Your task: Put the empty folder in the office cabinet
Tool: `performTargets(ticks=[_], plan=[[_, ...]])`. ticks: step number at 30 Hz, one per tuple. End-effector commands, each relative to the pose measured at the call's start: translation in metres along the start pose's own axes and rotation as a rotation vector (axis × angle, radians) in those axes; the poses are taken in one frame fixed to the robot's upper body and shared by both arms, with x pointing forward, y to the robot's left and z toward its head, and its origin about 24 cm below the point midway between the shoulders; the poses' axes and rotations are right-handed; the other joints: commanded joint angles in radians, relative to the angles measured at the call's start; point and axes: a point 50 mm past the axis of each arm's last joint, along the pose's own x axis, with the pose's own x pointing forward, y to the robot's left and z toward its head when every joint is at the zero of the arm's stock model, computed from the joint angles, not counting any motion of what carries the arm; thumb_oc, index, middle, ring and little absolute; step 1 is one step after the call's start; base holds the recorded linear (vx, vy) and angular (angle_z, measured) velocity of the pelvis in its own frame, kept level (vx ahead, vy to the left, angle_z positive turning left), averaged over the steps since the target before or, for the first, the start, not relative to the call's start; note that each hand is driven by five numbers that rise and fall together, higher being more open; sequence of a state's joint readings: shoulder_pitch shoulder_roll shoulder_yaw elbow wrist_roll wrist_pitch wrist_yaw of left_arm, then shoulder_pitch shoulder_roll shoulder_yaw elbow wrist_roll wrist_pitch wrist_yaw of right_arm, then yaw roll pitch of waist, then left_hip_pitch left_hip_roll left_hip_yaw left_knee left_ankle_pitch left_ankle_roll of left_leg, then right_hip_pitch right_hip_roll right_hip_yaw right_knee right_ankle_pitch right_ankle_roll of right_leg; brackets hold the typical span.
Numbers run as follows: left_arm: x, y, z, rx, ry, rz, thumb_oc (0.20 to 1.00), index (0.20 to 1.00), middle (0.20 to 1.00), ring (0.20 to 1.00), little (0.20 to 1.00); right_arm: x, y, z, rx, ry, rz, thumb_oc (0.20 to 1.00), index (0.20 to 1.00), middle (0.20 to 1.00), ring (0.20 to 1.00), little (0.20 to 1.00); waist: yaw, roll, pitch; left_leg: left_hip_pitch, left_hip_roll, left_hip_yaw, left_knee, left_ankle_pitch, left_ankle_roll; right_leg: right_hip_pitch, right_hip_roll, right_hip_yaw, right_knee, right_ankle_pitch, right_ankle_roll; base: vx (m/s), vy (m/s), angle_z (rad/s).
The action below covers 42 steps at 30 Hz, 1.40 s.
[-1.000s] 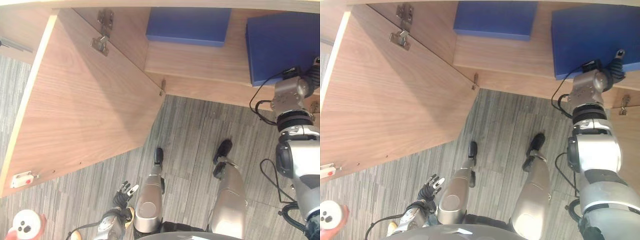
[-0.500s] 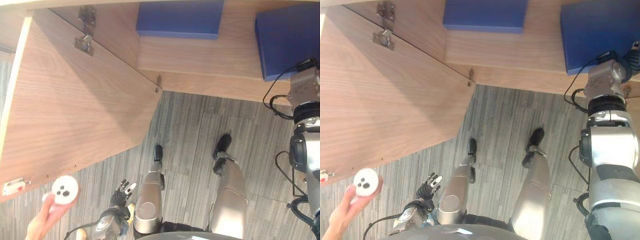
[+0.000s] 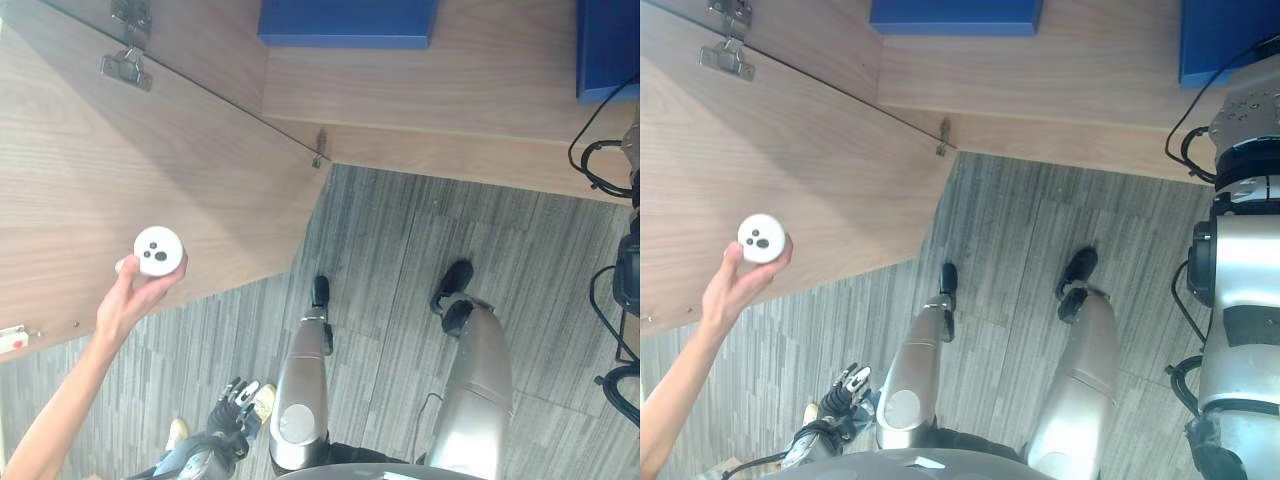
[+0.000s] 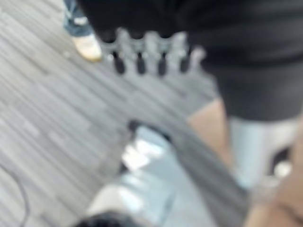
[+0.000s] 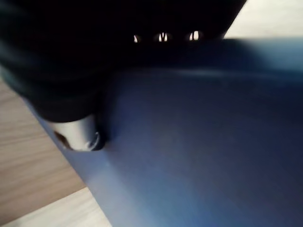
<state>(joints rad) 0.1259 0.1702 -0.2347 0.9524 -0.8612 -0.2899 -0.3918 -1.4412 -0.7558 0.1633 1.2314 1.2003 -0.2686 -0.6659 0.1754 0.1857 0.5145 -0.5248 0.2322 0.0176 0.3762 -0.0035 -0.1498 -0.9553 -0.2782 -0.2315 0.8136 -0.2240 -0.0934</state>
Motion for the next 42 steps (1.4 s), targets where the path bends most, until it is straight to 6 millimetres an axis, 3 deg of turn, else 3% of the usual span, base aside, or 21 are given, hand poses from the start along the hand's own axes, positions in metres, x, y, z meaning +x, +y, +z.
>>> performTargets(ticks=[1,8,13,14,18,19,20,24,30,32,36,38,42], plan=[[-0.023,0.031,-0.003,-0.02,0.008,0.084,1.0,1.0,1.0,1.0,1.0,0.006,0.001,0.038,0.062,-0.149,0.011,0.2,0.2,0.2,0.2,0.2,-0.024,0.029,0.006,-0.083,0.025,-0.024,0.112,0.031,0.013,0.025,-0.012,0.1,0.105,-0.105,0.037,0.09,-0.13,0.14],[-0.032,0.044,0.001,-0.103,-0.037,0.124,1.0,1.0,1.0,1.0,1.0,0.002,0.009,0.055,0.272,-0.183,0.028,0.2,0.2,0.2,0.2,0.2,-0.015,0.024,0.006,-0.208,0.031,-0.047,0.224,0.02,0.019,-0.037,-0.011,0.097,0.176,-0.138,0.021,0.06,-0.13,0.07],[-0.036,0.047,-0.001,-0.123,-0.033,0.111,1.0,1.0,1.0,1.0,1.0,-0.006,0.025,0.054,0.202,-0.19,0.077,0.2,0.2,0.2,0.2,0.2,-0.015,0.032,0.006,-0.255,0.034,-0.052,0.269,0.016,0.02,-0.064,-0.005,0.104,0.208,-0.154,0.013,0.02,-0.048,0.01],[-0.034,0.045,0.001,-0.128,-0.04,0.133,1.0,1.0,1.0,1.0,1.0,-0.011,0.033,0.048,0.156,-0.192,0.101,0.2,0.2,0.2,0.2,0.2,-0.008,0.028,0.006,-0.299,0.032,-0.066,0.334,0.008,0.029,-0.083,-0.002,0.113,0.225,-0.15,0.015,0.04,-0.143,-0.01],[-0.029,0.043,0.009,-0.105,-0.051,0.163,1.0,1.0,1.0,1.0,1.0,-0.016,0.039,0.035,0.17,-0.118,0.075,0.2,0.2,0.2,0.2,0.2,0.005,0.016,0.006,-0.344,0.033,-0.077,0.395,-0.022,0.043,-0.087,-0.006,0.109,0.228,-0.142,0.018,0.01,-0.153,-0.04],[-0.027,0.042,0.012,-0.089,-0.057,0.171,1.0,1.0,1.0,1.0,1.0,-0.017,0.039,0.032,0.17,-0.103,0.058,0.551,0.551,0.551,0.551,0.551,0.012,0.009,0.006,-0.357,0.034,-0.085,0.414,-0.031,0.049,-0.089,-0.01,0.106,0.232,-0.139,0.02,0.01,-0.173,-0.01],[-0.022,0.039,0.018,-0.059,-0.066,0.191,1.0,1.0,1.0,1.0,1.0,-0.018,0.04,0.025,0.154,-0.067,0.055,1.0,1.0,1.0,1.0,1.0,0.021,-0.004,0.006,-0.383,0.04,-0.095,0.447,-0.059,0.059,-0.091,-0.015,0.095,0.247,-0.135,0.028,0.02,-0.229,-0.02],[-0.016,0.039,0.028,-0.023,-0.082,0.231,1.0,1.0,1.0,1.0,1.0,-0.018,0.039,0.01,0.051,-0.014,0.076,1.0,1.0,1.0,1.0,1.0,0.027,-0.029,0.006,-0.407,0.053,-0.11,0.488,-0.088,0.067,-0.084,-0.018,0.082,0.259,-0.129,0.04,0.01,-0.115,0.01],[-0.004,0.035,0.049,0.023,-0.1,0.284,1.0,1.0,1.0,1.0,1.0,-0.012,0.012,-0.029,0.012,0.196,0.015,1.0,1.0,1.0,1.0,1.0,0.028,-0.068,0.006,-0.44,0.074,-0.12,0.553,-0.143,0.092,-0.055,-0.022,0.064,0.254,-0.116,0.055,0.01,-0.063,0.08],[-0.002,0.036,0.051,0.032,-0.1,0.292,1.0,1.0,1.0,1.0,1.0,-0.01,0.008,-0.034,-0.001,0.222,0.006,1.0,1.0,1.0,1.0,1.0,0.025,-0.072,0.006,-0.437,0.079,-0.116,0.556,-0.152,0.095,-0.045,-0.021,0.062,0.249,-0.115,0.058,0.0,-0.007,-0.11],[0.004,0.032,0.058,0.044,-0.098,0.305,1.0,1.0,1.0,1.0,1.0,-0.008,-0.003,-0.046,-0.192,0.249,0.034,1.0,1.0,1.0,1.0,1.0,0.019,-0.082,0.006,-0.433,0.082,-0.11,0.577,-0.168,0.103,-0.028,-0.022,0.062,0.242,-0.106,0.064,0.0,0.004,-0.04],[0.009,0.027,0.059,0.049,-0.095,0.307,1.0,1.0,1.0,1.0,1.0,-0.008,-0.01,-0.052,-0.185,0.29,-0.021,1.0,1.0,1.0,1.0,1.0,0.015,-0.085,0.006,-0.434,0.08,-0.108,0.587,-0.176,0.108,-0.024,-0.02,0.06,0.24,-0.104,0.065,-0.01,0.028,-0.05],[0.015,0.021,0.061,0.042,-0.094,0.303,1.0,1.0,1.0,1.0,1.0,-0.005,-0.02,-0.054,-0.294,0.256,-0.051,1.0,1.0,1.0,1.0,1.0,0.007,-0.091,0.006,-0.426,0.072,-0.101,0.589,-0.184,0.112,-0.01,-0.009,0.06,0.223,-0.094,0.067,-0.02,0.055,-0.02]])
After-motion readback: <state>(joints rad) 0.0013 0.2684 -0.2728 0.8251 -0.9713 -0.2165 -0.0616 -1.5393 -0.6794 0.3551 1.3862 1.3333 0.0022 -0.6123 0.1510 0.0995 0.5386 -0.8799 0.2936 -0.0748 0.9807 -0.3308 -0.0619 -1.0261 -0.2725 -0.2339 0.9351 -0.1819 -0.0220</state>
